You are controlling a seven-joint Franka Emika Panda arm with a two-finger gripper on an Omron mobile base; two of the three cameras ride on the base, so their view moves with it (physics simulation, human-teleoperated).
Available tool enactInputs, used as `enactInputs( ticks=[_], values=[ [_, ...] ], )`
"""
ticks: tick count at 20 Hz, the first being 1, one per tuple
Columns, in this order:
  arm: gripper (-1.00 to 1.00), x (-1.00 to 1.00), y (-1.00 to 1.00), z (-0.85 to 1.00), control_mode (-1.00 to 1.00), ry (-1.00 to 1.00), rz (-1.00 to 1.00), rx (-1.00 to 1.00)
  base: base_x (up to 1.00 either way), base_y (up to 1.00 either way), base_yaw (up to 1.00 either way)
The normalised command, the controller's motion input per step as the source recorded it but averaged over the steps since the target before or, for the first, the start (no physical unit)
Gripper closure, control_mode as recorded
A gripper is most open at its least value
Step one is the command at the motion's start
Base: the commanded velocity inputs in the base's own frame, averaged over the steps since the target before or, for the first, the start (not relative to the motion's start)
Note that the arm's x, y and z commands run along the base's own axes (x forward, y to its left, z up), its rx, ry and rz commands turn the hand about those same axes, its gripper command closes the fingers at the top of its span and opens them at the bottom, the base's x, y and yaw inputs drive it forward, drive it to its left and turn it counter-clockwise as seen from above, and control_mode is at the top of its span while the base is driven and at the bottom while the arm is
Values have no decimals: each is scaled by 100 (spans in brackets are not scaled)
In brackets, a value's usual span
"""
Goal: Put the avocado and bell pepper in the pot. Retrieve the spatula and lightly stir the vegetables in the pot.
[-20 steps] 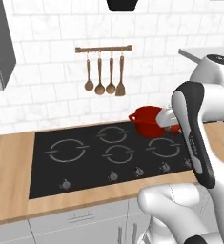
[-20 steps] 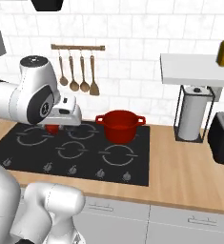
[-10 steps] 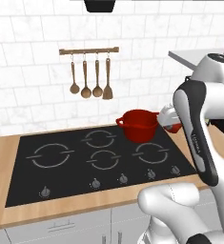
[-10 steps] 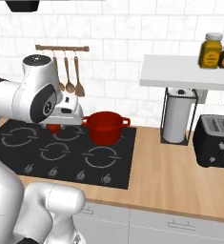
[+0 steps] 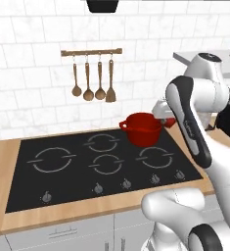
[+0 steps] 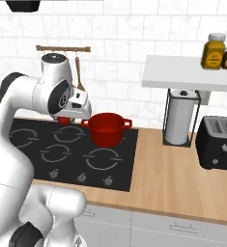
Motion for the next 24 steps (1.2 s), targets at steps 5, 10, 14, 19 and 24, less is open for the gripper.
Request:
enactInputs(
  ticks=[5,10,14,19,24],
  values=[
    [100,100,-13,-38,-100,25,-9,0,0,0,0],
    [100,100,-39,-85,-100,20,-11,0,0,0,0],
    [100,84,-15,-51,-100,8,-7,0,0,0,0],
    [100,2,-4,0,-100,1,0,0,0,0,0],
    [100,2,0,-2,-100,0,0,0,0,0,0]
  ],
)
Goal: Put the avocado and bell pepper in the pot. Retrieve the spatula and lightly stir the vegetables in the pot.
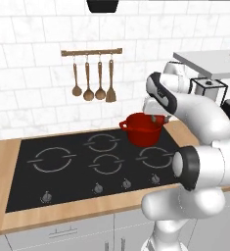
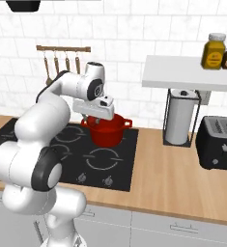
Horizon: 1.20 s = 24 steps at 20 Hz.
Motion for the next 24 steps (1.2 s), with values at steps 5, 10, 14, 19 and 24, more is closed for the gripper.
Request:
enactInputs(
  ticks=[5,10,14,19,24],
  values=[
    [100,42,0,-23,-100,0,-1,-2,0,0,0],
    [100,50,0,-32,-100,0,-1,-1,0,0,0],
    [100,48,0,-42,-100,0,-1,0,0,0,0],
    [100,52,0,-44,-100,0,0,0,0,0,0],
    [100,47,0,-27,-100,0,0,0,0,0,0]
  ],
)
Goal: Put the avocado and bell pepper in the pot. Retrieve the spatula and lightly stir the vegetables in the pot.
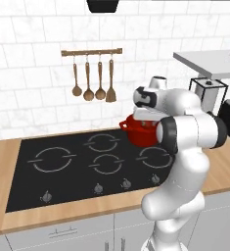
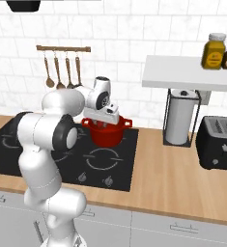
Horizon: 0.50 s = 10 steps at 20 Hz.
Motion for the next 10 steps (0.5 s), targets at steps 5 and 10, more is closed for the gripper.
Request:
enactInputs(
  ticks=[5,10],
  values=[
    [100,45,0,-15,-100,0,0,0,0,0,0],
    [100,34,0,-17,-100,0,0,0,0,0,0]
  ],
)
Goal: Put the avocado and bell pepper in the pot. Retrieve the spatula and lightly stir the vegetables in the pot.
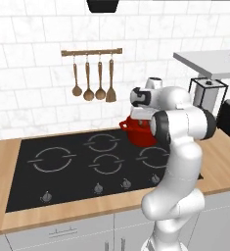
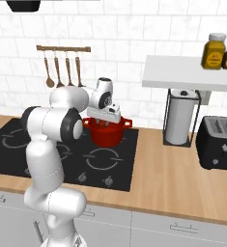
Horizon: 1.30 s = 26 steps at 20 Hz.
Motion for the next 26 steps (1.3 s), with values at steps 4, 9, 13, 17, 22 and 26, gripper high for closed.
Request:
enactInputs(
  ticks=[4,9,13,17,22,26],
  values=[
    [-100,10,-1,-17,-100,0,0,0,0,0,0],
    [-100,0,-5,-1,-100,0,0,1,0,0,0],
    [-100,0,0,7,-100,0,0,1,0,0,0],
    [-100,-33,-5,70,-100,-4,0,0,0,0,0],
    [-100,-85,-9,100,-100,-6,0,1,0,0,0],
    [-100,-100,0,100,-100,-2,0,0,0,0,0]
  ],
)
